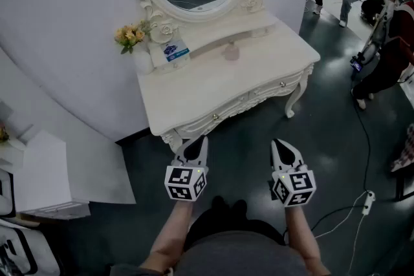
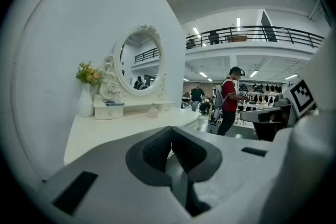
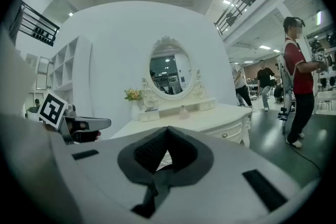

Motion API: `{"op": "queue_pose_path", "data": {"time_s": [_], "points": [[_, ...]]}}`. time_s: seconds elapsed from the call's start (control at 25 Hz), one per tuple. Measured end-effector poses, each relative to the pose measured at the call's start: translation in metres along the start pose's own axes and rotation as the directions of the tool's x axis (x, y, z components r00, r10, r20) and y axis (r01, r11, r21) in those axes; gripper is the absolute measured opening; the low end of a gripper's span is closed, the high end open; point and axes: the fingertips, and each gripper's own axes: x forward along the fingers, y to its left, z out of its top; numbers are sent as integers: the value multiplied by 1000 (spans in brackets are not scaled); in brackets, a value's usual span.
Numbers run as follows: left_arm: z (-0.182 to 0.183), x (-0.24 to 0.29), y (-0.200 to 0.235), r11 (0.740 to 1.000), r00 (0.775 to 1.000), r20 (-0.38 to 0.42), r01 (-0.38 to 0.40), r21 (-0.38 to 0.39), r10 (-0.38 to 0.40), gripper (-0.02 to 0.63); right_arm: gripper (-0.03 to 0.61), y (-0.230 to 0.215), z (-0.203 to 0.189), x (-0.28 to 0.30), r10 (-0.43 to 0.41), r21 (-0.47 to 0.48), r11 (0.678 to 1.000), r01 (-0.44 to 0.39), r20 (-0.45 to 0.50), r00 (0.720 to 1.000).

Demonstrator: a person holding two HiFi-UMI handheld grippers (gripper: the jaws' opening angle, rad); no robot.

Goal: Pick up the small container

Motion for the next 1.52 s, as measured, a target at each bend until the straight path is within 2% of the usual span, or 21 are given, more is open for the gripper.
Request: {"op": "queue_pose_path", "data": {"time_s": [0.88, 1.28, 1.52], "points": [[1, -11, -17, 999, 999, 15, -51, -9, 51, 6, 3, 6, 15, -4, 77, -26, 997, -76, 48, 996], [-4, 1, -4, 997, 997, -12, -71, -32, 70, 6, 123, 0, 15, 19, 102, -4, 995, -102, 29, 994], [2, 25, 13, 997, 998, -15, -65, -41, 64, 6, 161, -4, 21, 48, 104, -3, 995, -104, 17, 994]]}}
